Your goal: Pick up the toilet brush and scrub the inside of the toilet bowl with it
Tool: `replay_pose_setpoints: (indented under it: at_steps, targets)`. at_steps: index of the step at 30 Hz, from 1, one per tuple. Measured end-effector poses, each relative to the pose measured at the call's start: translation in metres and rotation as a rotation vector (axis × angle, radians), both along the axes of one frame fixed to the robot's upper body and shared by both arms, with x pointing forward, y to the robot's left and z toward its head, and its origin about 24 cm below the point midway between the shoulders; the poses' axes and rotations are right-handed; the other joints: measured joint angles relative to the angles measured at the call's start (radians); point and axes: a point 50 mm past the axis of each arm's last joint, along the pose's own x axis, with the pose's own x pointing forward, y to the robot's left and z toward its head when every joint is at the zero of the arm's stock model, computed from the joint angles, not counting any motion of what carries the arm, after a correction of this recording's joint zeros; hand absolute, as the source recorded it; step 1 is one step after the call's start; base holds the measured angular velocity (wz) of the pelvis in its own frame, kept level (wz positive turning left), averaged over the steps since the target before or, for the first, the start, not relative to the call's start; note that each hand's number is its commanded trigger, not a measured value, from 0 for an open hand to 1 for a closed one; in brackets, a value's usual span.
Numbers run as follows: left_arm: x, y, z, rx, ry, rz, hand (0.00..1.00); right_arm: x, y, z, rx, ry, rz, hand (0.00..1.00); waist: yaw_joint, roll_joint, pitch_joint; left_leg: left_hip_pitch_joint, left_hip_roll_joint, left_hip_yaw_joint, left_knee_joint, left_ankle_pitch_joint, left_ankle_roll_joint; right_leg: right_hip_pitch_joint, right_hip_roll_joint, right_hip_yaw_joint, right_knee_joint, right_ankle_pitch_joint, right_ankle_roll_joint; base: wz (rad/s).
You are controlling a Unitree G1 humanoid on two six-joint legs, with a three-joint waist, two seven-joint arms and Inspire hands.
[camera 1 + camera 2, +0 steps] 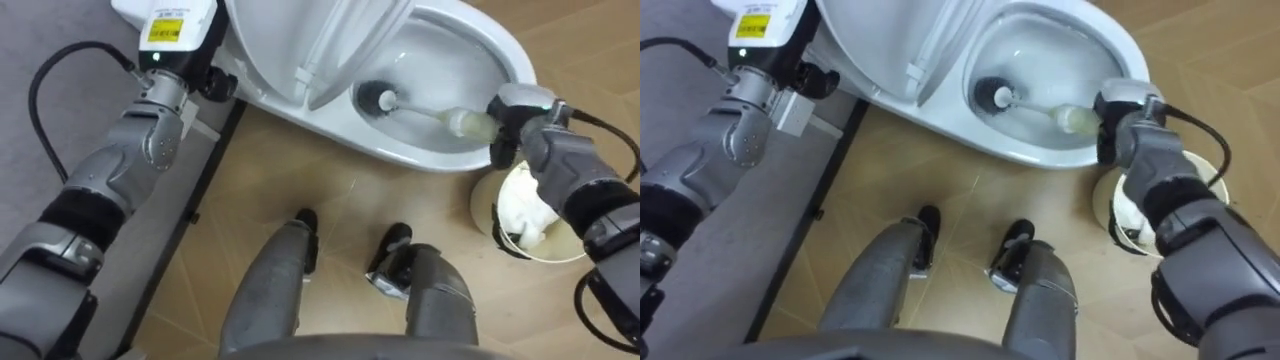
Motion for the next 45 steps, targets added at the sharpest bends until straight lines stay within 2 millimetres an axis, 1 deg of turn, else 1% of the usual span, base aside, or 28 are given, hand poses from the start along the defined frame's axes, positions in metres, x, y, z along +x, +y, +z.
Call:
replay_pose_setpoints:
  at_steps: [1, 2, 4, 5, 6, 7, 8, 10, 12, 14, 19, 23, 24, 25, 26, 28, 29, 30, 31, 32, 33, 35, 36, 38, 41, 43, 44, 45]
  targets:
    - [0.0, -0.001, 0.001, -0.003, -0.006, 0.0, 0.0, -0.001, -0.001, -0.001, 0.056, -0.012, -0.053, 1.0, -0.001, 0.0, 0.0001, -0.005, 0.0, 0.0, 0.002, 0.0, 0.0, -0.003, 0.0, 0.0, 0.0, 0.0, 0.0, 0.06]
    - [0.001, -0.002, 0.003, -0.005, -0.021, 0.002, 0.0, 0.0, -0.002, -0.001, 0.151, -0.049, -0.144, 1.0, -0.003, -0.004, 0.0026, -0.013, -0.001, 0.003, 0.014, 0.0, 0.001, -0.014, -0.003, 0.005, 0.008, -0.001, 0.001, 0.0]
    - [0.007, -0.003, 0.01, 0.002, -0.042, 0.0, 0.0, 0.001, -0.008, 0.002, 0.264, -0.091, -0.275, 1.0, -0.017, -0.012, 0.0081, -0.032, -0.014, 0.008, 0.031, 0.004, 0.007, -0.034, -0.024, 0.008, 0.035, -0.011, 0.006, 0.14]
    - [0.009, -0.003, 0.012, 0.005, -0.046, 0.002, 0.0, 0.001, -0.009, 0.002, 0.275, -0.095, -0.286, 1.0, -0.023, -0.014, 0.0089, -0.036, -0.015, 0.008, 0.035, 0.005, 0.009, -0.035, -0.026, 0.009, 0.035, -0.013, 0.008, 0.18]
    - [0.011, -0.002, 0.015, 0.008, -0.06, 0.007, 0.0, 0.001, -0.009, 0.002, 0.295, -0.101, -0.3, 1.0, -0.031, -0.023, 0.0146, -0.039, -0.015, 0.011, 0.039, 0.006, 0.011, -0.038, -0.024, 0.019, 0.035, -0.014, 0.01, 0.06]
    - [0.012, -0.002, 0.017, 0.008, -0.069, 0.009, 0.0, 0.001, -0.009, 0.002, 0.302, -0.104, -0.306, 1.0, -0.031, -0.029, 0.0181, -0.041, -0.015, 0.014, 0.042, 0.006, 0.012, -0.042, -0.023, 0.025, 0.036, -0.013, 0.011, -0.08]
    - [0.013, -0.002, 0.019, 0.006, -0.084, 0.013, 0.0, 0.002, -0.01, 0.005, 0.309, -0.115, -0.311, 1.0, -0.031, -0.039, 0.0238, -0.047, -0.014, 0.018, 0.046, 0.006, 0.013, -0.052, -0.021, 0.033, 0.038, -0.012, 0.013, -0.13]
    - [0.015, 0.0, 0.023, 0.001, -0.107, 0.021, 0.0, 0.006, -0.017, 0.013, 0.32, -0.149, -0.326, 1.0, -0.042, -0.045, 0.0269, -0.068, -0.015, 0.027, 0.05, 0.009, 0.021, -0.077, -0.026, 0.041, 0.056, -0.009, 0.016, -0.04]
    - [0.015, 0.001, 0.026, 0.008, -0.116, 0.019, 0.0, 0.007, -0.024, 0.018, 0.309, -0.163, -0.33, 1.0, -0.05, -0.047, 0.0265, -0.078, -0.015, 0.034, 0.057, 0.009, 0.025, -0.089, -0.032, 0.044, 0.068, -0.008, 0.016, 0.02]
    - [0.015, 0.003, 0.026, 0.03, -0.112, 0.024, 0.0, 0.007, -0.026, 0.019, 0.303, -0.167, -0.331, 1.0, -0.054, -0.048, 0.0259, -0.078, -0.019, 0.037, 0.061, 0.009, 0.026, -0.089, -0.03, 0.046, 0.068, -0.005, 0.015, -0.04]
    - [0.016, 0.005, 0.025, 0.072, -0.096, 0.039, 0.0, 0.007, -0.027, 0.02, 0.294, -0.158, -0.315, 1.0, -0.06, -0.048, 0.0252, -0.072, -0.024, 0.038, 0.063, 0.01, 0.028, -0.088, -0.037, 0.047, 0.079, -0.003, 0.014, -0.01]
    - [0.016, 0.003, 0.022, 0.082, -0.07, 0.04, 0.0, 0.009, -0.025, 0.021, 0.193, -0.136, -0.237, 1.0, -0.059, -0.042, 0.0226, -0.063, -0.028, 0.028, 0.065, 0.011, 0.027, -0.071, -0.037, 0.038, 0.073, -0.003, 0.014, 0.02]
    - [0.017, 0.0, 0.019, 0.073, -0.056, 0.043, 0.0, 0.01, -0.024, 0.021, 0.15, -0.125, -0.198, 1.0, -0.055, -0.036, 0.0209, -0.054, -0.026, 0.028, 0.063, 0.01, 0.028, -0.059, -0.034, 0.036, 0.065, -0.001, 0.016, 0.0]
    - [0.017, -0.002, 0.015, 0.068, -0.038, 0.049, 0.0, 0.013, -0.021, 0.024, 0.095, -0.123, -0.144, 1.0, -0.051, -0.024, 0.0207, -0.047, -0.024, 0.028, 0.062, 0.009, 0.029, -0.049, -0.028, 0.039, 0.055, 0.003, 0.02, -0.07]
    - [0.017, -0.002, 0.014, 0.067, -0.033, 0.05, 0.0, 0.015, -0.019, 0.025, 0.064, -0.121, -0.112, 1.0, -0.046, -0.02, 0.0206, -0.044, -0.022, 0.03, 0.06, 0.009, 0.03, -0.048, -0.026, 0.04, 0.05, 0.007, 0.02, -0.14]
    - [0.017, -0.003, 0.012, 0.071, -0.016, 0.047, 0.0, 0.018, -0.013, 0.026, -0.033, -0.101, -0.007, 1.0, -0.036, -0.005, 0.0207, -0.035, -0.023, 0.033, 0.054, 0.008, 0.031, -0.04, -0.031, 0.03, 0.045, 0.01, 0.019, -0.08]
    - [0.017, -0.004, 0.011, 0.071, -0.001, 0.042, 0.0, 0.019, -0.006, 0.024, -0.1, -0.075, 0.067, 1.0, -0.031, 0.008, 0.0195, -0.034, -0.023, 0.03, 0.052, 0.009, 0.031, -0.035, -0.029, 0.026, 0.037, 0.01, 0.019, 0.0]
    - [0.017, -0.006, 0.011, 0.069, 0.007, 0.034, 0.0, 0.019, 0.0, 0.02, -0.162, -0.038, 0.12, 1.0, -0.02, 0.017, 0.0154, -0.035, -0.019, 0.03, 0.047, 0.009, 0.03, -0.034, -0.025, 0.022, 0.027, 0.014, 0.017, -0.06]
    - [0.017, -0.007, 0.011, 0.068, 0.012, 0.031, 0.0, 0.018, 0.001, 0.019, -0.187, -0.022, 0.138, 1.0, -0.013, 0.02, 0.0145, -0.035, -0.015, 0.034, 0.047, 0.009, 0.03, -0.034, -0.022, 0.023, 0.023, 0.016, 0.016, -0.19]
    - [0.017, -0.008, 0.01, 0.067, 0.018, 0.025, 0.0, 0.016, 0.002, 0.016, -0.246, 0.012, 0.18, 1.0, 0.005, 0.021, 0.0143, -0.029, -0.007, 0.041, 0.041, 0.008, 0.029, -0.032, -0.013, 0.028, 0.012, 0.022, 0.014, -0.19]
    - [0.016, -0.008, 0.009, 0.064, 0.022, 0.022, 0.0, 0.014, 0.002, 0.014, -0.28, 0.027, 0.196, 1.0, 0.011, 0.021, 0.0141, -0.021, -0.006, 0.044, 0.033, 0.008, 0.029, -0.027, -0.011, 0.03, 0.009, 0.023, 0.013, -0.15]
    - [0.016, -0.008, 0.008, 0.054, 0.03, 0.019, 0.0, 0.015, 0.005, 0.015, -0.321, 0.028, 0.243, 1.0, 0.012, 0.022, 0.0136, -0.014, -0.004, 0.043, 0.026, 0.009, 0.026, -0.021, -0.008, 0.03, 0.006, 0.022, 0.012, 0.0]
    - [0.015, -0.009, 0.007, 0.044, 0.039, 0.014, 0.0, 0.015, 0.006, 0.015, -0.347, 0.025, 0.276, 1.0, 0.018, 0.022, 0.0135, -0.009, 0.004, 0.043, 0.025, 0.006, 0.022, -0.013, 0.001, 0.03, -0.005, 0.024, 0.01, -0.05]
    - [0.014, -0.009, 0.006, 0.034, 0.047, 0.011, 0.0, 0.013, 0.009, 0.014, -0.381, 0.023, 0.318, 1.0, 0.02, 0.022, 0.0132, 0.004, 0.008, 0.037, 0.021, 0.003, 0.017, 0.004, 0.008, 0.024, -0.014, 0.022, 0.009, -0.02]
    - [0.013, -0.008, 0.004, 0.031, 0.055, 0.009, 0.0, 0.01, 0.006, 0.014, -0.448, 0.026, 0.368, 1.0, 0.021, 0.027, 0.01, 0.024, 0.014, 0.033, 0.01, 0.001, 0.014, 0.029, 0.02, 0.021, -0.034, 0.022, 0.009, 0.01]
    - [0.009, -0.004, -0.001, 0.022, 0.073, 0.014, 0.0, 0.001, 0.007, 0.009, -0.474, 0.035, 0.408, 1.0, 0.018, 0.025, 0.0071, 0.045, 0.015, 0.034, 0.0, 0.0, 0.013, 0.048, 0.021, 0.02, -0.04, 0.019, 0.011, 0.0]
    - [0.006, -0.002, -0.005, 0.015, 0.085, 0.016, 0.0, -0.005, 0.006, 0.004, -0.488, 0.046, 0.429, 1.0, 0.013, 0.023, 0.0016, 0.055, 0.012, 0.033, -0.008, -0.001, 0.012, 0.056, 0.02, 0.021, -0.043, 0.015, 0.013, 0.0]
    - [0.005, -0.001, -0.007, 0.013, 0.09, 0.019, 0.0, -0.009, 0.004, 0.002, -0.493, 0.053, 0.436, 1.0, 0.009, 0.022, -0.0005, 0.061, 0.011, 0.034, -0.008, -0.001, 0.012, 0.059, 0.018, 0.022, -0.041, 0.014, 0.015, 0.0]
